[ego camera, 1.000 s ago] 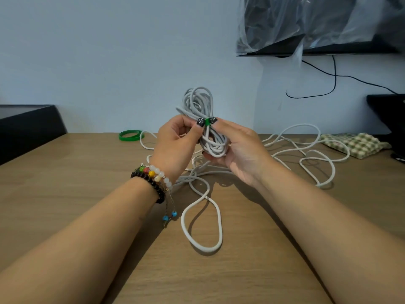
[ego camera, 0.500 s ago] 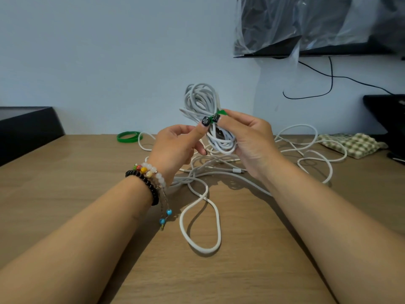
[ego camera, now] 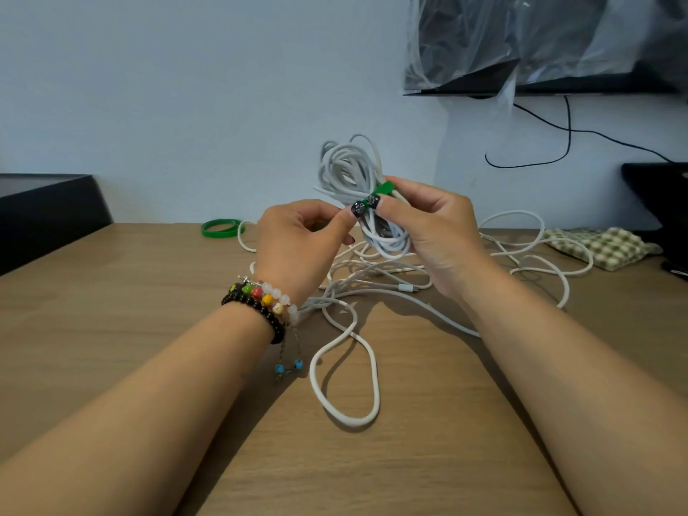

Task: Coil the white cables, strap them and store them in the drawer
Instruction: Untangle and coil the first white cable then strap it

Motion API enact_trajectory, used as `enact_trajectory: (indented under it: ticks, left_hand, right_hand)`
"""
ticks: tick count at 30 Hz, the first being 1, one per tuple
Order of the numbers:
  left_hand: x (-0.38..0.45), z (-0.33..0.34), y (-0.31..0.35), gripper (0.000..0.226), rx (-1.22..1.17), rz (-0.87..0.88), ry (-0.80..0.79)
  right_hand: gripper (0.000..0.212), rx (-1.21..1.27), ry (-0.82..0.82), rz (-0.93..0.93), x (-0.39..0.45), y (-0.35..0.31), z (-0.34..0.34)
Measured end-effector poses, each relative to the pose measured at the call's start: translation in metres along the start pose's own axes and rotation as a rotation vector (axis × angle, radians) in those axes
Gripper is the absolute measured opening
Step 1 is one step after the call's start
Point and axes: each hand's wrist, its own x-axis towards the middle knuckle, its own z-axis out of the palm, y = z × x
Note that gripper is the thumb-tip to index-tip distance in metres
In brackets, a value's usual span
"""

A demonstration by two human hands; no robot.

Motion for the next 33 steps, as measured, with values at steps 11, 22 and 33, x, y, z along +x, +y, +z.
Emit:
enact_trajectory:
  ticks: [11, 22, 33]
  left_hand:
    - [-0.002, 0.003, 0.005, 0.016, 0.044, -0.078, -0.054]
    - [-0.001, 0.005, 0.008, 0.022, -0.012, -0.206, -0.077]
    - [-0.002, 0.003, 0.009, 0.016, -0.022, -0.206, 0.008]
  right_hand:
    - [0.03, -0.044, 0.029, -0.044, 0.004, 0.007, -0.003]
    - [0.035, -0.142, 0.085, -0.055, 0.007, 0.014, -0.004]
    - [0.044, -0.244, 0.122, -0.145, 0.002, 0.014, 0.004]
